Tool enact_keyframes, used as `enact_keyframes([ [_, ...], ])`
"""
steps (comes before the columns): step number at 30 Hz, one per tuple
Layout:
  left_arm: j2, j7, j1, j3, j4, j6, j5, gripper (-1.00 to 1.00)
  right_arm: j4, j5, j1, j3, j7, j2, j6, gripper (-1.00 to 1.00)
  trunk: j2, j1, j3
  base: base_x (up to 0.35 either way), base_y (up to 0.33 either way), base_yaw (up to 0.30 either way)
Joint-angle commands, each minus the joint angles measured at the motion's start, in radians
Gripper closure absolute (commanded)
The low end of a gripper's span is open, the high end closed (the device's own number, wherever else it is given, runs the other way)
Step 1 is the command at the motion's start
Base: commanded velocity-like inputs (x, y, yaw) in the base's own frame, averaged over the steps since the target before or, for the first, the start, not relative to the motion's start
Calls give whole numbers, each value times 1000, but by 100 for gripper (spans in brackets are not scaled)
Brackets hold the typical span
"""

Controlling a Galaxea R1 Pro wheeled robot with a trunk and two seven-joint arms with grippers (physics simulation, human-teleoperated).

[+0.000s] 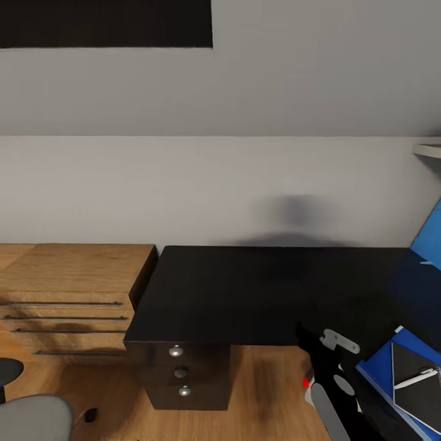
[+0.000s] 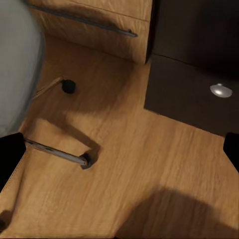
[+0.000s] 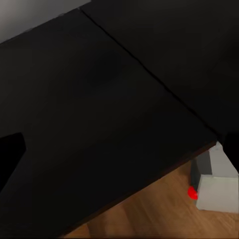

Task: In the bedroom, organize the workspace by keeping the computer under the desk, ensuring the monitor is on the desk, placing the keyboard on the desk next to the monitor, placing the mouse on the desk next to the keyboard, moving the folder from the swivel chair onto the desk next to the mouse, stacking the notebook on top of the folder with the pen on top of the notebook, and positioning the swivel chair next to the desk.

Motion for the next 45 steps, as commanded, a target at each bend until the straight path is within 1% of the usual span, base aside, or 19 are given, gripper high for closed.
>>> enact_keyframes([
  [1,0,6,0,0,5,-8,5,-100,0,2,-1,9,-10,5,-1,-100,-1,0,-1,0,0,278],
  [2,0,11,0,0,10,-13,5,-100,1,8,-1,14,-12,9,-7,-100,-1,0,-1,0,0,278],
  [3,0,189,0,-1,35,-367,5,-100,2,186,-1,68,-12,10,-23,-100,-1,0,-1,0,0,278],
  [4,0,189,1,-1,34,-370,5,-100,2,187,0,70,-13,10,-25,-100,-1,0,-1,0,0,278],
  [11,0,188,0,0,35,-375,3,-100,3,190,5,73,-14,11,-28,-100,-1,0,-1,-28,0,278],
  [22,2,186,0,0,44,-365,5,-100,4,190,7,78,-15,11,-28,-100,-1,0,-1,-313,-1,278],
  [25,14,185,-1,0,44,-324,5,-100,9,192,11,95,-20,11,-30,-100,-1,0,-1,-335,-72,278],
  [26,22,186,-1,0,44,-267,4,-100,10,199,21,107,-34,11,-35,-100,-1,0,-1,-335,-85,278],
  [28,32,185,-2,0,43,-194,5,-100,11,217,38,136,-61,11,-56,-100,-1,0,-1,-336,-48,278],
  [29,45,185,-2,0,43,-166,7,-100,23,226,47,166,-81,11,-83,-100,-1,0,-1,-327,36,278],
  [31,57,186,-2,0,45,-147,9,-100,92,234,54,195,-100,10,-133,-100,-1,0,-1,-294,132,278],
  [32,59,185,-2,0,45,-144,10,-100,117,235,55,199,-102,11,-149,-100,-1,0,-1,-268,182,278],
  [36,65,183,-2,0,69,-133,10,-100,283,252,59,246,-112,11,-298,-100,-1,0,-1,-198,259,278],
  [37,66,178,-3,0,77,-132,11,-100,343,255,59,268,-113,12,-339,-100,-1,0,-1,-149,300,278],
  [38,66,166,-2,0,95,-131,11,-100,435,257,59,296,-112,13,-386,-100,-1,0,-1,-176,291,278],
  [39,67,161,-3,0,113,-131,11,-100,488,257,59,306,-111,13,-417,-100,-1,0,-1,-204,271,278],
  [40,70,158,-3,0,138,-131,11,-100,545,257,59,312,-110,14,-453,-100,-1,0,-1,-226,251,278],
  [42,79,153,-3,0,198,-132,10,-100,689,256,59,319,-104,16,-556,-100,-1,0,-1,-274,144,278],
  [45,83,150,-3,-1,225,-133,8,-100,833,256,58,320,-74,20,-653,-100,-1,0,-1,-314,-8,278],
])
